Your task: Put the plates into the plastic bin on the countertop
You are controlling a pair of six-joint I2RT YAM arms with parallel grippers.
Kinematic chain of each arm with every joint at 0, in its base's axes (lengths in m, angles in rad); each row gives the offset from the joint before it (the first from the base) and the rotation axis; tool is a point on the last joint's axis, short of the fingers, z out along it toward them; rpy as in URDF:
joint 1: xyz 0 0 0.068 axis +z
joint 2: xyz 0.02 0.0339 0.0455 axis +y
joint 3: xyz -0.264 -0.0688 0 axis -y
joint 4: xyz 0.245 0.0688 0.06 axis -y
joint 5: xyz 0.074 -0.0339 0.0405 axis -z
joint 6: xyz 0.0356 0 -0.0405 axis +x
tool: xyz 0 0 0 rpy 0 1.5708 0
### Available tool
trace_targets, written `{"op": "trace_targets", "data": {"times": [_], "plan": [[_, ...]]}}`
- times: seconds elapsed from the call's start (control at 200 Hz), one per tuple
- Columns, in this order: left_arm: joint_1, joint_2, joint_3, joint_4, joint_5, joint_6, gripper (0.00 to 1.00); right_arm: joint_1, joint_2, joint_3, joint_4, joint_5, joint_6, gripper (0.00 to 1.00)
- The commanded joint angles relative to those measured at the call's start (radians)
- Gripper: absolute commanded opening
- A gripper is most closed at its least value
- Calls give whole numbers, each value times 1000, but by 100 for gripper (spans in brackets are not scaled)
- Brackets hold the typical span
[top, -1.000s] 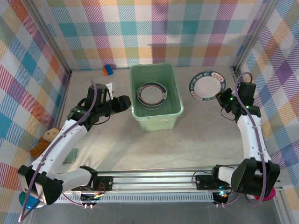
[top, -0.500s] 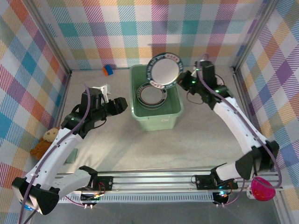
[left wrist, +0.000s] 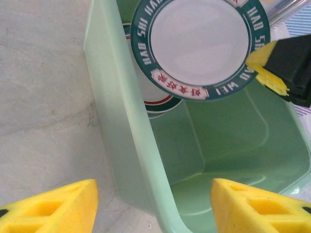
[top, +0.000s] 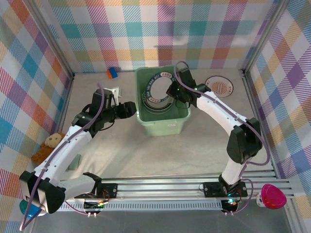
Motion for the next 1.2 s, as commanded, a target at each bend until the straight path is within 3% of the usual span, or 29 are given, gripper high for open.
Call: {"op": "trace_targets", "data": {"times": [0.0, 0.65, 1.2], "plan": [[27, 44, 31, 28, 30, 32, 62, 22, 42, 103, -38, 77, 44, 0], [132, 163, 111, 19, 111, 31, 62, 95, 267, 308, -280, 173, 483, 0], [159, 116, 87, -11, 121, 39, 62, 105, 369, 311, -250, 122, 675, 0]]}}
